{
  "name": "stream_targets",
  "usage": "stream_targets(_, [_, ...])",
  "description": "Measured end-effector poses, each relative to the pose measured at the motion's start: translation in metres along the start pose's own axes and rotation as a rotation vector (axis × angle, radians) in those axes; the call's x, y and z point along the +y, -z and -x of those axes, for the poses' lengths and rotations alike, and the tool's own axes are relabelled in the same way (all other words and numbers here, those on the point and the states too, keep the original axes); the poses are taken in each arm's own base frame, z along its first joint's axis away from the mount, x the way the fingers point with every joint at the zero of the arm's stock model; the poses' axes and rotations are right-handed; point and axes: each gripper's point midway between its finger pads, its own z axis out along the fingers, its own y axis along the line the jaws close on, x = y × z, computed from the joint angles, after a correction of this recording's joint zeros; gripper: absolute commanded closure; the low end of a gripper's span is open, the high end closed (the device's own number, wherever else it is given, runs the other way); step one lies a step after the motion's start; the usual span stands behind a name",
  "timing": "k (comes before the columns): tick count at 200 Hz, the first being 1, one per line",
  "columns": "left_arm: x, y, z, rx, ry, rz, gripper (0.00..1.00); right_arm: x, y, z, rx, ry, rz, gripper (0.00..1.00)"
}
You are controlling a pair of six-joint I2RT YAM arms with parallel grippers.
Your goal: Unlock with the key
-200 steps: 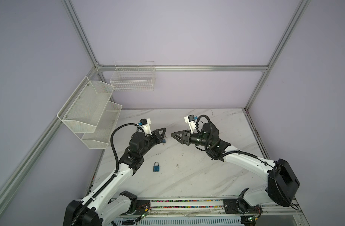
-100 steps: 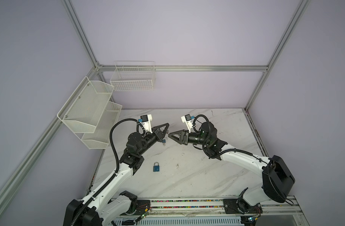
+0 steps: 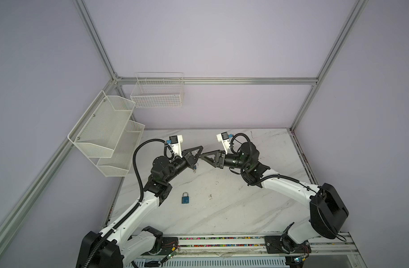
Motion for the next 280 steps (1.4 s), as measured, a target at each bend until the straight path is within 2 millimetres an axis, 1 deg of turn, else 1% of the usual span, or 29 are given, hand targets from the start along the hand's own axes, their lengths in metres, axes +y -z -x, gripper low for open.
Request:
stream_targets(32, [0.0, -0.001, -0.001, 0.002, -0.001, -0.006, 1.0, -0.003, -0.004, -0.002, 0.01, -0.006, 0.018, 0.61])
stream_targets(59, [0.003, -0.003, -0.001, 0.003, 0.009, -0.001, 1.0, -0.004, -0.005, -0.003, 0.013, -0.013, 0.029, 0.66])
stream_targets(81, [0.002, -0.003, 0.0, 0.001, 0.012, -0.01, 1.0, -0.003, -0.004, -0.001, 0.01, -0.011, 0.035, 0.71])
stream_targets(127, [0.0, -0.005, 0.001, -0.006, 0.023, -0.025, 1.0, -0.001, -0.003, 0.001, 0.004, -0.008, 0.045, 0.72])
stream_targets(145, [0.0, -0.005, 0.002, -0.007, 0.022, -0.028, 1.0, -0.003, -0.002, 0.003, 0.001, -0.013, 0.041, 0.74])
stream_targets(182, [-0.003, -0.005, 0.004, -0.016, 0.018, -0.041, 1.0, -0.011, 0.004, 0.003, -0.002, -0.035, 0.03, 0.75])
stream_targets(243, [-0.002, -0.008, 0.002, -0.012, 0.031, -0.051, 1.0, 0.001, 0.005, 0.008, -0.01, -0.033, 0.086, 0.76])
stream_targets(280, [-0.004, -0.008, 0.004, -0.016, 0.027, -0.059, 1.0, 0.002, 0.003, 0.007, -0.008, -0.042, 0.103, 0.77])
